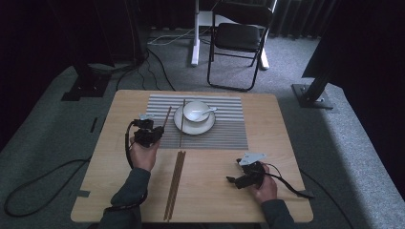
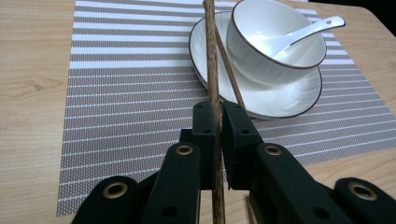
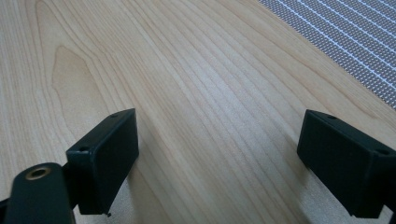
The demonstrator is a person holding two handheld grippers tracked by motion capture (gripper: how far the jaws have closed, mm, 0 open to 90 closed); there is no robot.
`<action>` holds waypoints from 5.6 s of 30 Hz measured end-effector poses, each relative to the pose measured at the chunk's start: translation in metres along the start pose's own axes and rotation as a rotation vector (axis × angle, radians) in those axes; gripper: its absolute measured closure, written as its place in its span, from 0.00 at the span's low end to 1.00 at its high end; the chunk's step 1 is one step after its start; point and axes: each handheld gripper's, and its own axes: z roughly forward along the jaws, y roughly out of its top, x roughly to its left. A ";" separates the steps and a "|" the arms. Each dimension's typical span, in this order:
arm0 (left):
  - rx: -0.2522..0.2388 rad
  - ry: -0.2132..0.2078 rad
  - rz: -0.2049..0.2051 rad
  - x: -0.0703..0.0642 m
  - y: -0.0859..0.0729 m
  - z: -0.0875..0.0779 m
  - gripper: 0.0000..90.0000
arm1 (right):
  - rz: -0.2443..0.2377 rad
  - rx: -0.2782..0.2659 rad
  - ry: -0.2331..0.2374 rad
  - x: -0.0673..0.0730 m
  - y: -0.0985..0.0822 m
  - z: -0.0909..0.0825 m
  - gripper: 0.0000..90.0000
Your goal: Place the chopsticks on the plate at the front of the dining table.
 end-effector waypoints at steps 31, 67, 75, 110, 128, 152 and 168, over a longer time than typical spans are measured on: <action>0.005 0.013 -0.013 0.002 0.022 0.011 0.94 | 0.000 0.000 0.000 0.000 0.000 0.000 0.13; 0.012 0.038 -0.043 0.009 0.042 0.025 0.94 | 0.000 0.000 -0.001 0.000 0.000 0.000 0.13; 0.017 0.037 -0.047 0.007 0.046 0.029 0.94 | 0.000 0.000 0.000 0.000 0.000 0.000 0.13; 0.034 0.015 -0.094 0.003 0.063 0.051 0.94 | 0.001 0.000 -0.001 0.000 0.000 0.000 0.13; 0.066 -0.006 -0.138 0.005 0.063 0.069 0.94 | 0.001 -0.002 -0.002 0.000 0.000 0.000 0.14; 0.105 -0.002 -0.147 0.003 0.060 0.092 0.94 | 0.001 -0.001 -0.002 0.000 0.000 0.000 0.14; 0.144 0.021 -0.144 0.002 0.054 0.109 0.94 | 0.000 -0.001 -0.002 0.000 0.000 0.000 0.14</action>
